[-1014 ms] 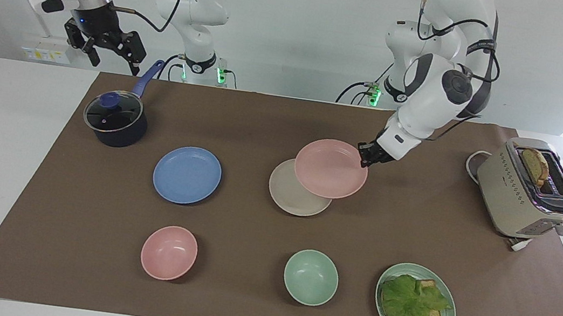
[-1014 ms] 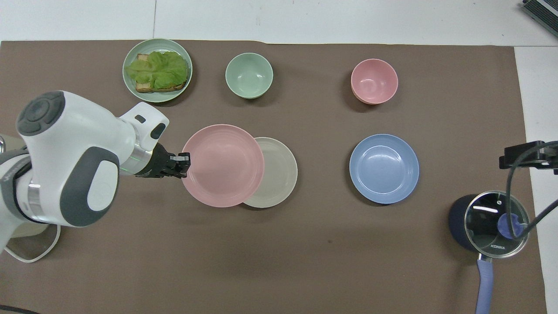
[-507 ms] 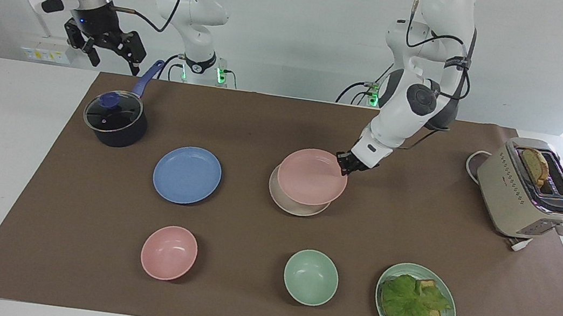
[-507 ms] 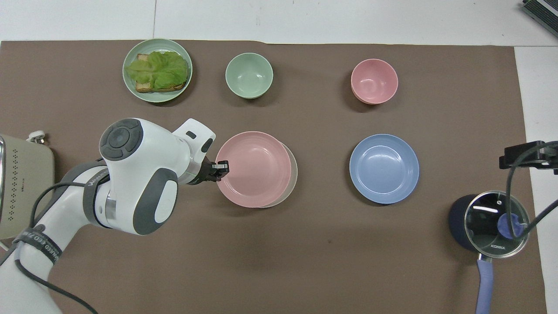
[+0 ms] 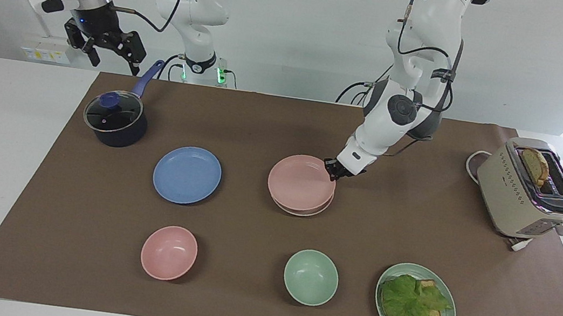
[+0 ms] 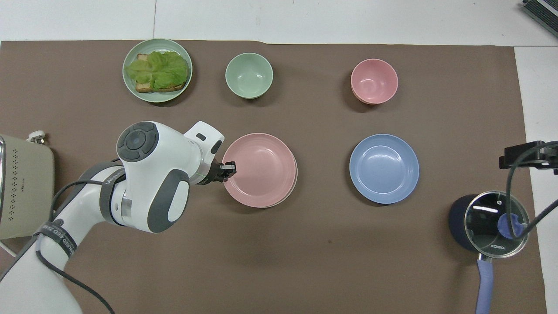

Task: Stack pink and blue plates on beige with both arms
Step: 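Slide the pink plate with the left gripper onto the beige plate, then release the pink plate and withdraw the left gripper to rest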

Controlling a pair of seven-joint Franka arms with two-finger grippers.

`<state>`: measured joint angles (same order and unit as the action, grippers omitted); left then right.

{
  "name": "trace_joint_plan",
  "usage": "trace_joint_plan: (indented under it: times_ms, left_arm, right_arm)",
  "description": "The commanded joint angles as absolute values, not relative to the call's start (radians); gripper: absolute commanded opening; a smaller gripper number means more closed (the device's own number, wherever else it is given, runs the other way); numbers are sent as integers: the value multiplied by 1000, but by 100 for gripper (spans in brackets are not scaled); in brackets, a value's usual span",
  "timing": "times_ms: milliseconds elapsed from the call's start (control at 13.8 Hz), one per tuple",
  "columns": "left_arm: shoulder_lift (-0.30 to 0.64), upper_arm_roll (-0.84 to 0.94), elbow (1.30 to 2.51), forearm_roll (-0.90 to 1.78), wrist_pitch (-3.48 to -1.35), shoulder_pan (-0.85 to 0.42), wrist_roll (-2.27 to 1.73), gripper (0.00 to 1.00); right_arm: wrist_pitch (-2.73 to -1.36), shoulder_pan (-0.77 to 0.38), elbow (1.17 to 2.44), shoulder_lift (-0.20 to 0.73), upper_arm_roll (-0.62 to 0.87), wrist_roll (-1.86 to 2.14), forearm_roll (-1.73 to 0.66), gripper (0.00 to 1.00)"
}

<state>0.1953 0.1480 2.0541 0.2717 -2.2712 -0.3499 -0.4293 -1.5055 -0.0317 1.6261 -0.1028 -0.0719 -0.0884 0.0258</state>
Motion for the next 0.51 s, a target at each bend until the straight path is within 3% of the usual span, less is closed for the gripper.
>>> trace_joint_plan:
  times_ms: [0, 72, 145, 290, 435]
  left_arm:
    - [187, 130, 2065, 290, -2293, -370, -430, 3]
    - [187, 130, 2065, 290, -2293, -370, -419, 51]
    - [187, 130, 2065, 290, -2292, -370, -419, 88]
    - [187, 130, 2065, 290, -2289, -365, -414, 98]
    - [189, 129, 2059, 290, -2286, -359, -410, 100]
  right_arm:
    - [-1522, -18, 1638, -112, -66, -71, 21, 100]
    - [-1522, -18, 1638, -112, -64, -71, 21, 100]
    - [-1522, -20, 1638, -112, -64, -71, 21, 100]
    - [-1522, -18, 1638, -112, -66, -71, 21, 100]
    - [-1511, -18, 1638, -114, -64, -69, 21, 100]
